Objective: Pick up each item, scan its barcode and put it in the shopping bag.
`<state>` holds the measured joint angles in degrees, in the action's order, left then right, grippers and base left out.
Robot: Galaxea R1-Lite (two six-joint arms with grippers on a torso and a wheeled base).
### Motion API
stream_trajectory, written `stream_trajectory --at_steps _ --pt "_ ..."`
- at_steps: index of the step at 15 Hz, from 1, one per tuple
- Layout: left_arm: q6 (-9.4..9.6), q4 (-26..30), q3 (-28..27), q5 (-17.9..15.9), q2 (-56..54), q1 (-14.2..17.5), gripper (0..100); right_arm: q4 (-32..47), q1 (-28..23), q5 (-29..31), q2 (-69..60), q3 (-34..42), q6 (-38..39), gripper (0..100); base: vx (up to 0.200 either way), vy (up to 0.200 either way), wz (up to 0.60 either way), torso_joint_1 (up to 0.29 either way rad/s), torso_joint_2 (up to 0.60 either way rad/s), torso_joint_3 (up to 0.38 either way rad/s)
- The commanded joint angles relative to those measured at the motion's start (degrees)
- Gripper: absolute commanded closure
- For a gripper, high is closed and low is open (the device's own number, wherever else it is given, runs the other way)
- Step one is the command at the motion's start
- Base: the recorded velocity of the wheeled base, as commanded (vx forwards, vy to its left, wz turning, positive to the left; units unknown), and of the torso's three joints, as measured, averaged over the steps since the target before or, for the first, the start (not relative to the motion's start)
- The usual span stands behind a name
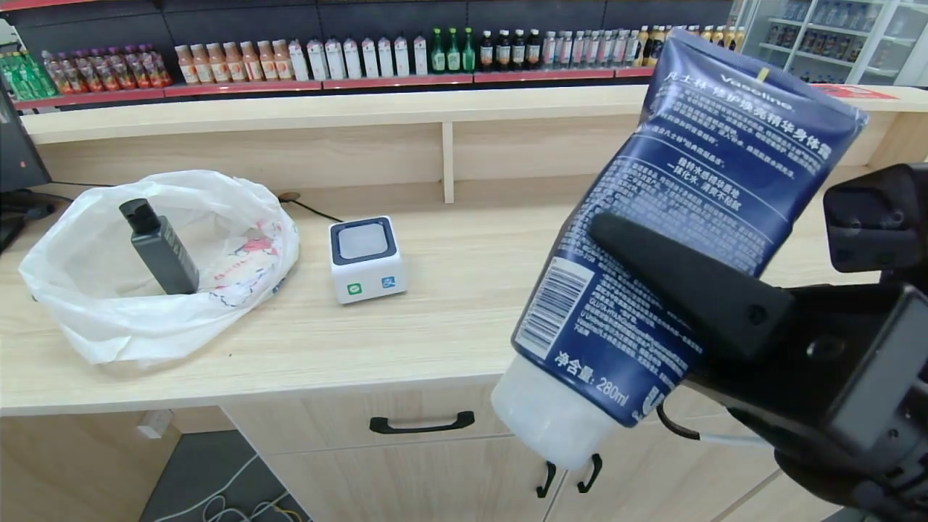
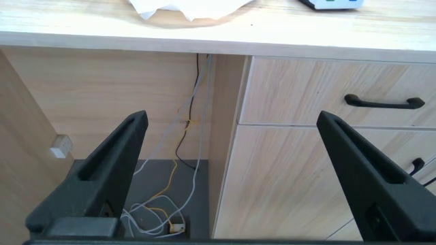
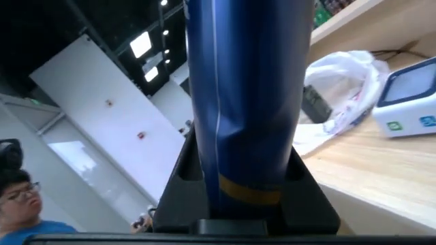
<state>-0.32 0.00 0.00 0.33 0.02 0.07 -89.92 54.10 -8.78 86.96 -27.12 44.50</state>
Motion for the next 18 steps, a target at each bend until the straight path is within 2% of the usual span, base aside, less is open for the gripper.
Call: stream_trajectory --at_steps 1,6,18 --pt "-0.03 0.0 0.0 0.02 -0.02 0.01 0 -0.08 2.59 -0.01 0.14 -1.88 2.09 100 0.0 0.0 0.0 0.0 0.0 0.0" --pt "-0.03 0.0 0.0 0.02 -0.02 0.01 0 -0.08 2.68 -0.01 0.76 -1.35 5.43 100 0.0 0.0 0.0 0.0 0.0 0.0" --pt "-0.03 0.0 0.0 0.02 -0.02 0.01 0 -0.08 4.35 -0.01 1.11 -1.88 5.6 100 0.0 0.0 0.0 0.0 0.0 0.0"
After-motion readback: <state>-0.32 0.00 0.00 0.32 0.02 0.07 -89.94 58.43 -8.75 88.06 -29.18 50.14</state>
